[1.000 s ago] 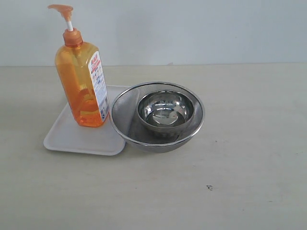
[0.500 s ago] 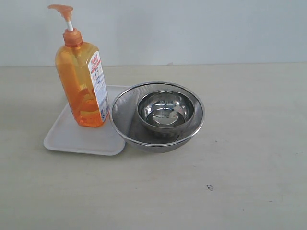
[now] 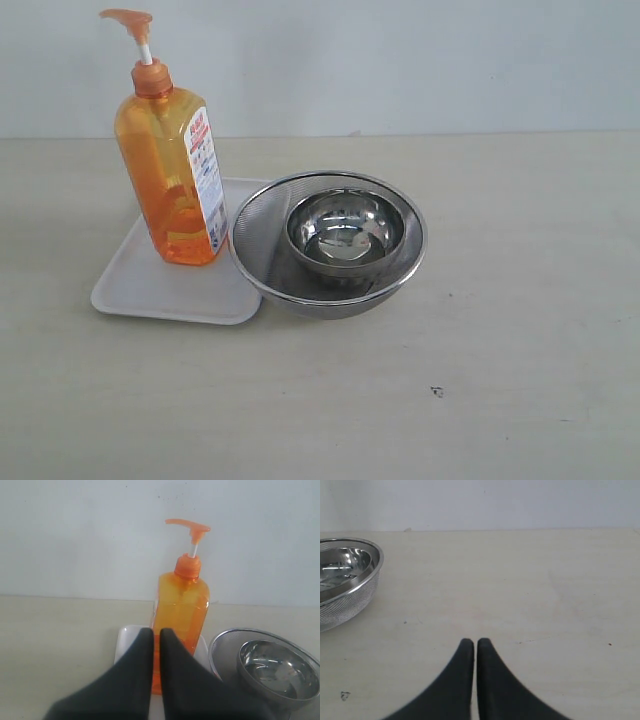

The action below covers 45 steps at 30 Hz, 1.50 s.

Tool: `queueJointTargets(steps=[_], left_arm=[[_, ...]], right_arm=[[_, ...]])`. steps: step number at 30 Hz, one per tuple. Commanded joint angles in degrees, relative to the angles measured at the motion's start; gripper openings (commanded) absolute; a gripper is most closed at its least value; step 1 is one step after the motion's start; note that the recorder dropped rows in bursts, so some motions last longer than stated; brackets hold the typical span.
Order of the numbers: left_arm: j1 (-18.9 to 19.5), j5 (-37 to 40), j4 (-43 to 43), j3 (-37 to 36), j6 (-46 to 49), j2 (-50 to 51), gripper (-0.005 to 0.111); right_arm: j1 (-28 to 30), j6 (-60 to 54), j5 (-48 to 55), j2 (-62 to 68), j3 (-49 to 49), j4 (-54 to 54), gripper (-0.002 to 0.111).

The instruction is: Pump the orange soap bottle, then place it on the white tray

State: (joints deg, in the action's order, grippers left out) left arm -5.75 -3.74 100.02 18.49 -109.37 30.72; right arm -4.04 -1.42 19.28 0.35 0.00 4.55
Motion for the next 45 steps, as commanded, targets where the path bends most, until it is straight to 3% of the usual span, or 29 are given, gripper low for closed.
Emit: queueJointTargets(steps=[1,24,27,38,45], left_arm=[[-0.1,0.6,-0.1,-0.1,-0.7,-0.2,0.005],[-0.1,1.7,-0.1,-0.1,0.6,-0.7,0.005],[0.2,2.0,-0.1,-0.1,1.0,-4.2,0.005],[6.6,1.9,-0.1,-4.1,1.0,-22.6,0.005],[7.8,1.8,-0.1,-6.5,0.5,-27.6,0.005]], right_arm=[[0.2,-0.5,0.0,-0.4,0.0,-0.4,0.000],[0.2,0.0,0.6,-0.4,0.0,-0.4,0.000],[0.2,0.0,0.6,-0.4,0.0,-0.4,0.000],[0.2,0.0,0.6,-0.4,0.0,-0.4,0.000],[0.2,0.0,0.6,-0.4,0.0,-0.4,0.000]])
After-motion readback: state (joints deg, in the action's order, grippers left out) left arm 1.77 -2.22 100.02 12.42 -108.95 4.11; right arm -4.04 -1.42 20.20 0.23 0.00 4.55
